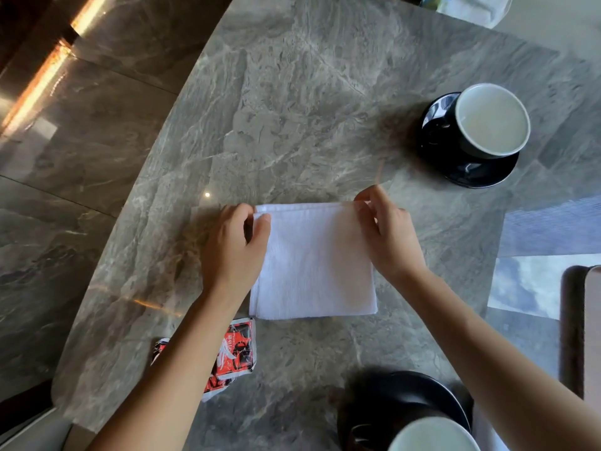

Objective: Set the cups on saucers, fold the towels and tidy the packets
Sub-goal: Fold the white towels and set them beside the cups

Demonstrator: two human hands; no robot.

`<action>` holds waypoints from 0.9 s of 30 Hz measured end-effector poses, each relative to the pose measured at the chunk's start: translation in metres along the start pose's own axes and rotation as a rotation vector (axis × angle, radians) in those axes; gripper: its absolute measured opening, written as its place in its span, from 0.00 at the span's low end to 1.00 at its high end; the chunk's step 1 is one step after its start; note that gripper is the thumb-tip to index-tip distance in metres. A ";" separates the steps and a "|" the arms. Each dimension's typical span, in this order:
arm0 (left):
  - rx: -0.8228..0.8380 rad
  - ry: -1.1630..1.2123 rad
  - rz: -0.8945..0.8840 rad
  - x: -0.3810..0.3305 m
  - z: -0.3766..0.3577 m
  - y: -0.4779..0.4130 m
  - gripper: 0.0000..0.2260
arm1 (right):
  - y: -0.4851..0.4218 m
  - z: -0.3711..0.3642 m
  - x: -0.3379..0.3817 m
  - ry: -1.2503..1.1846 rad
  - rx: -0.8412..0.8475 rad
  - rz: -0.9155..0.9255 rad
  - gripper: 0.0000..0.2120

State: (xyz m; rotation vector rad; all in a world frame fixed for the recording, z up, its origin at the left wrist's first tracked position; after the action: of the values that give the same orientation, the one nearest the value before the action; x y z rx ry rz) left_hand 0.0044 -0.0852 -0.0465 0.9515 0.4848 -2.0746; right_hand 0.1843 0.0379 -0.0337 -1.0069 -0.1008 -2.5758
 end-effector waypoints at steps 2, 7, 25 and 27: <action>0.010 -0.012 -0.001 0.000 0.000 -0.001 0.16 | -0.001 0.000 0.000 -0.001 -0.019 0.004 0.05; -0.067 -0.107 -0.071 -0.010 0.007 0.004 0.13 | 0.001 -0.002 0.001 0.096 -0.058 0.006 0.07; 0.318 -0.586 -0.645 -0.006 -0.017 0.058 0.30 | 0.056 -0.039 0.030 0.374 0.293 0.542 0.33; 0.312 -0.603 -0.628 -0.006 -0.015 0.057 0.31 | 0.054 -0.036 0.025 0.404 0.287 0.561 0.35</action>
State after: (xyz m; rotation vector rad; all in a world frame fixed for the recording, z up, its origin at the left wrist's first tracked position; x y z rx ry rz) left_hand 0.0583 -0.1080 -0.0530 0.2923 0.1387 -2.9170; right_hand 0.1641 -0.0273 -0.0476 -0.3316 -0.0650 -2.1120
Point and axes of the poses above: each hand's wrist, its own y-axis away from the middle knuckle, its own z-axis out of the back of the hand, x = y × z, the point moved 3 cm from there along -y, towards the middle knuckle, and after that the axes turned 13 degrees about -x, right-handed, at the moved point
